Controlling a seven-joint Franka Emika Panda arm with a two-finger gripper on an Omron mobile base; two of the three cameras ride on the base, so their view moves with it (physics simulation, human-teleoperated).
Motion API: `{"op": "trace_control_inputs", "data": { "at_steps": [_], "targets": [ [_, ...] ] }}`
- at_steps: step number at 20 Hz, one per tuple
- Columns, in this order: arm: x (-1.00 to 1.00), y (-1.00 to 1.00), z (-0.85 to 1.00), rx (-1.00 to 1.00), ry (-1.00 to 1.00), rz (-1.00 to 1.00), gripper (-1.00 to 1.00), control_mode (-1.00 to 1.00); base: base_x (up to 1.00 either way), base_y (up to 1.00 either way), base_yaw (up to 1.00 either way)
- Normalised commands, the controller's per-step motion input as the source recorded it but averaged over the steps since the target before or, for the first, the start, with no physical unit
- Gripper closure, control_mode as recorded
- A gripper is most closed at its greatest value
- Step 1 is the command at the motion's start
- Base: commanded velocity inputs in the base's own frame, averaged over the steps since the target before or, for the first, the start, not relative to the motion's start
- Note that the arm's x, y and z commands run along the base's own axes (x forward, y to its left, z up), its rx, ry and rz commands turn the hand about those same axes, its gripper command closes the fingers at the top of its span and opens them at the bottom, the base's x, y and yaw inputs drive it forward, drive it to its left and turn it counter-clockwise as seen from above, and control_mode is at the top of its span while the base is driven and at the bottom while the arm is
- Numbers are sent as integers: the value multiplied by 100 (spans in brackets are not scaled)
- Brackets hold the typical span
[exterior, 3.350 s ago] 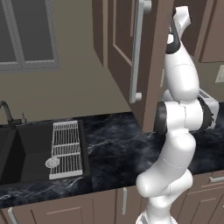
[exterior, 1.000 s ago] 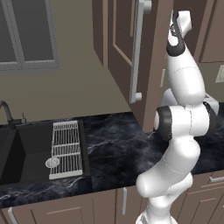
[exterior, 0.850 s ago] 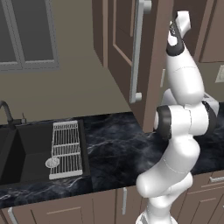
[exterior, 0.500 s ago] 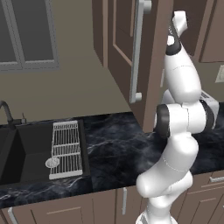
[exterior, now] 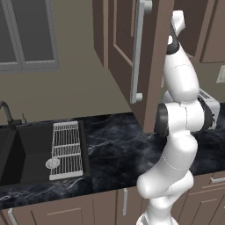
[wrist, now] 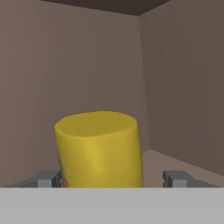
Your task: The dining table condiment station is running low on mustard. Refill the condiment station by opening the cabinet and taking the mustard from the cabinet and placing it on the dining table.
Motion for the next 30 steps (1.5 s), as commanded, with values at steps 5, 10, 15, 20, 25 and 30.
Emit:
{"op": "trace_control_inputs", "data": {
  "at_steps": [5,10,15,20,25,30],
  "targets": [
    [0,12,0,0,0,5,100,-100,0,0,0],
    [0,0,0,0,0,1,100,-100,0,0,0],
    [-18,0,-1,0,-2,0,100,-100,0,0,0],
    [-57,0,-1,-1,-15,-4,100,-100,0,0,0],
    [-97,-23,-3,-4,-15,-7,100,-100,0,0,0],
    [-100,-61,2,0,-3,-8,100,-100,0,0,0]
  ]
}}
